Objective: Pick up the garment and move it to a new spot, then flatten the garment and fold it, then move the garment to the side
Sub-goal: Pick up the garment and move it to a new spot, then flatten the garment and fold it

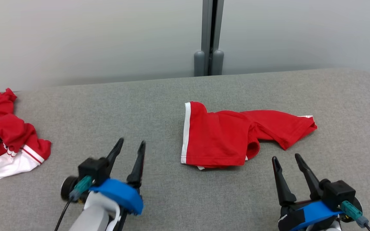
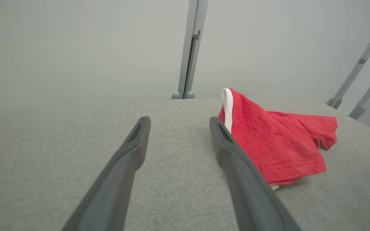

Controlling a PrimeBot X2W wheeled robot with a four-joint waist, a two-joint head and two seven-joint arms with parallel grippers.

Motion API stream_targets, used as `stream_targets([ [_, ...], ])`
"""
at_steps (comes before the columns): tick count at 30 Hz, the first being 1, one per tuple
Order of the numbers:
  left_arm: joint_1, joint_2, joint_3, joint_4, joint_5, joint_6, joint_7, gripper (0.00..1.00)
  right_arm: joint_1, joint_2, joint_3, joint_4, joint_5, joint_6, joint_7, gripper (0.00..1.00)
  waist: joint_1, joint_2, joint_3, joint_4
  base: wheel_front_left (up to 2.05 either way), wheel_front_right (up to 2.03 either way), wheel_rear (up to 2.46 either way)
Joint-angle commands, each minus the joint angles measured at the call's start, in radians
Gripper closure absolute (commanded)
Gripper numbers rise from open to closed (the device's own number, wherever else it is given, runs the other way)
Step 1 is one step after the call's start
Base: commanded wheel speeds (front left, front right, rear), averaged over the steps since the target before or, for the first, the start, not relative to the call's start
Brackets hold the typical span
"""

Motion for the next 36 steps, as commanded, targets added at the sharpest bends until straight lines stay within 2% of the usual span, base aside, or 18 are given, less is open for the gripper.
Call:
stream_targets([
  [1, 0.022, 0.002, 0.015, -0.013, 0.006, 0.005, -0.003, 0.00, 0.014, -0.004, 0.003, -0.005, 0.000, 0.000, -0.001, 0.00, 0.0002, 0.0000, -0.006, -0.001, 0.00, 0.00, 0.00],
  [8, 0.239, -0.032, 0.217, -0.162, 0.031, 0.036, -0.003, 0.00, 0.049, -0.004, 0.013, -0.020, 0.009, 0.000, -0.001, 0.00, 0.0002, 0.0000, -0.030, 0.006, 0.00, 0.00, 0.00],
  [13, 0.340, -0.063, 0.297, -0.231, 0.082, 0.021, -0.003, 0.00, 0.070, -0.004, 0.009, -0.017, 0.012, 0.000, -0.001, 0.00, 0.0002, 0.0000, -0.033, 0.018, 0.00, 0.00, 0.00],
  [23, 0.385, -0.095, 0.352, -0.229, 0.171, -0.006, -0.003, 0.00, 0.056, -0.004, 0.013, 0.011, 0.020, 0.000, -0.001, 0.00, 0.0002, 0.0000, -0.028, 0.020, 0.00, 0.00, 0.00],
  [36, 0.365, -0.117, 0.382, -0.183, 0.195, -0.032, -0.003, 0.00, 0.040, -0.004, 0.006, 0.028, 0.016, 0.000, -0.001, 0.00, 0.0002, 0.0000, -0.025, 0.021, 0.00, 0.00, 0.00],
])
